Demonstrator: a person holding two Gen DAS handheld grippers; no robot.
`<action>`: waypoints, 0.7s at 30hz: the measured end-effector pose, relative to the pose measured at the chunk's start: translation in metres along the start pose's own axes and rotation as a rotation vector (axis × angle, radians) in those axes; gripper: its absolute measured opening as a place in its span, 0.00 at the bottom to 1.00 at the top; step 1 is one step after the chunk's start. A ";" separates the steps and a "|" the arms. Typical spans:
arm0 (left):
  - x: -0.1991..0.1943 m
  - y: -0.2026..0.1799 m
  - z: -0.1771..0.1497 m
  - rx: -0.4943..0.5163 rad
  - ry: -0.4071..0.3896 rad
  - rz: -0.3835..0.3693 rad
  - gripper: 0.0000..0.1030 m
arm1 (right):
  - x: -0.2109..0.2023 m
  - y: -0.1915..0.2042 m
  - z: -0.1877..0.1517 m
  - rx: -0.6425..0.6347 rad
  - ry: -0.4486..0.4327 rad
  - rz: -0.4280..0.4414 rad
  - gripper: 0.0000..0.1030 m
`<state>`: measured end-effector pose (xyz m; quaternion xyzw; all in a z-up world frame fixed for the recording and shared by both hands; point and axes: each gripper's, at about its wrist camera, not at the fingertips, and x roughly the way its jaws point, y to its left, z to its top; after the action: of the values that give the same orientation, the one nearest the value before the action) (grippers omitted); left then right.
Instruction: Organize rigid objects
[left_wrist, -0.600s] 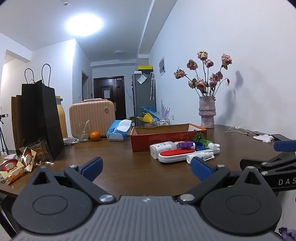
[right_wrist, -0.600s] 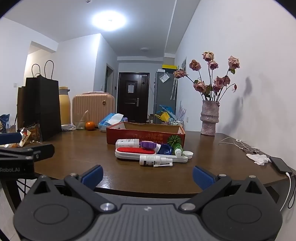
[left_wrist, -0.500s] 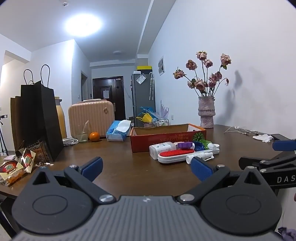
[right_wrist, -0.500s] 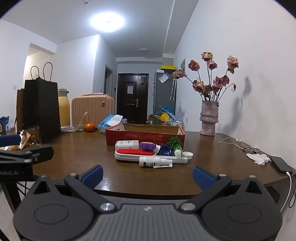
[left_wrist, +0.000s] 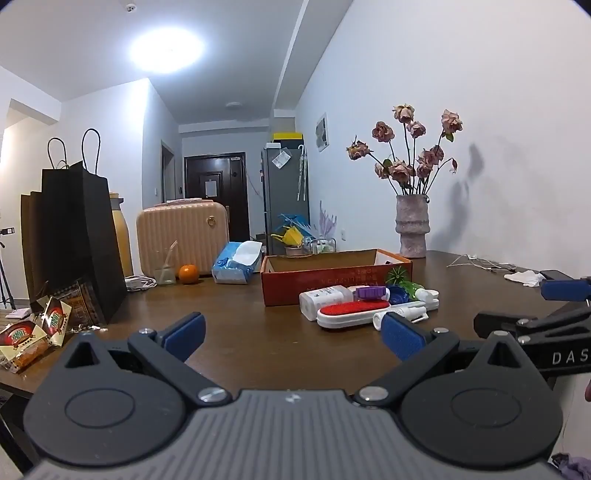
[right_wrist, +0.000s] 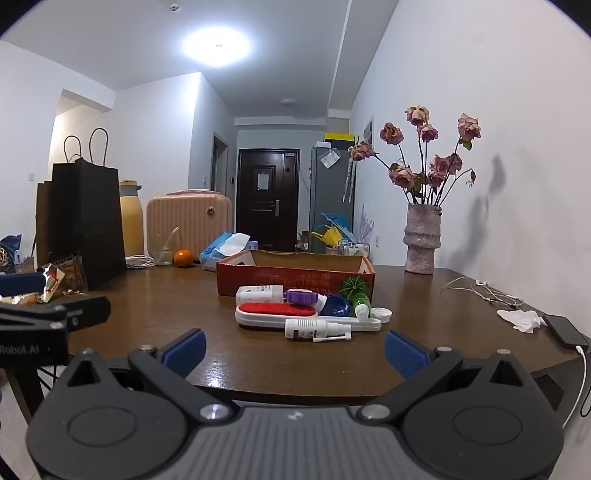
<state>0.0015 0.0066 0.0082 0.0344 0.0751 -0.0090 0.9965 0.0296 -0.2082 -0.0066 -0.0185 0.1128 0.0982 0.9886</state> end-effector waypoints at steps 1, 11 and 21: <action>0.000 0.000 0.000 0.001 0.002 -0.002 1.00 | 0.000 0.000 0.000 -0.001 0.002 -0.001 1.00; 0.005 -0.001 -0.004 -0.011 0.016 0.008 1.00 | -0.001 -0.007 -0.003 0.011 0.010 -0.013 1.00; 0.010 -0.011 -0.005 0.018 0.023 -0.023 1.00 | -0.001 -0.010 -0.006 0.027 0.019 -0.027 1.00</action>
<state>0.0101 -0.0038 0.0014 0.0425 0.0869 -0.0208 0.9951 0.0294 -0.2185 -0.0123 -0.0076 0.1230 0.0831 0.9889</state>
